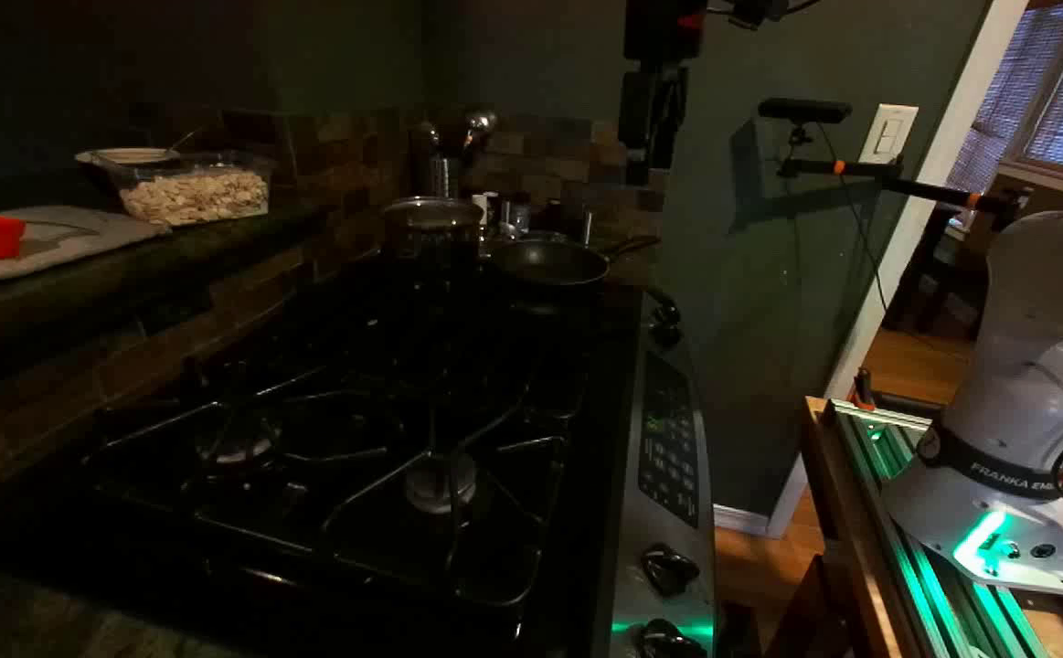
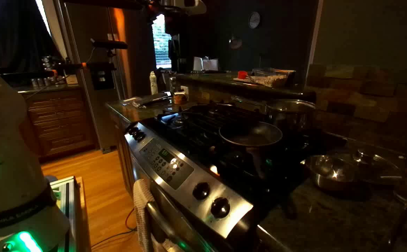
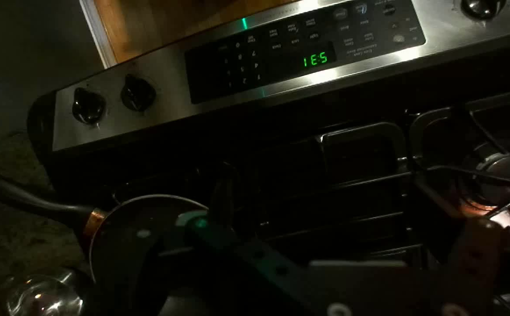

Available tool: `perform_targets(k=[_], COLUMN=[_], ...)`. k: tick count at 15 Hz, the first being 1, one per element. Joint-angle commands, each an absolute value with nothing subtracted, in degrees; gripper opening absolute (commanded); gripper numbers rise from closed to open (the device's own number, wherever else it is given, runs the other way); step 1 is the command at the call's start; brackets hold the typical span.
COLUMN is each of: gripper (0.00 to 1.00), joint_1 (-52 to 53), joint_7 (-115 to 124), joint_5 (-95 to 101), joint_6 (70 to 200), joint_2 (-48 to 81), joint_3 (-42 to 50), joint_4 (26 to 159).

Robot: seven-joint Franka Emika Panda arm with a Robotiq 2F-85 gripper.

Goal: Press a button on the stove.

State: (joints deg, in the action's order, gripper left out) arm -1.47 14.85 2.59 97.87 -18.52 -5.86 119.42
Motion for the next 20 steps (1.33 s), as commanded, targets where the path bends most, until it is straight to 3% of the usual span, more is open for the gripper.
perform_targets(k=[1,7,17,18,20], gripper=[1.00,1.00,1.00,0.83,0.65], joint_1=[-0.8,-1.4,-2.3,-2.3,-2.3], joint_7=[15.0,18.0,19.3,18.9,19.0], joint_5=[2.8,3.7,3.6,3.1,2.6], joint_6=[97.7,96.9,98.6,99.3,102.6], joint_2=[-18.5,-19.1,-21.7,-21.6,-21.3], joint_3=[-5.3,-5.7,-3.1,-2.7,-2.4], joint_4=[119.3,121.2,138.8,140.4,143.0])
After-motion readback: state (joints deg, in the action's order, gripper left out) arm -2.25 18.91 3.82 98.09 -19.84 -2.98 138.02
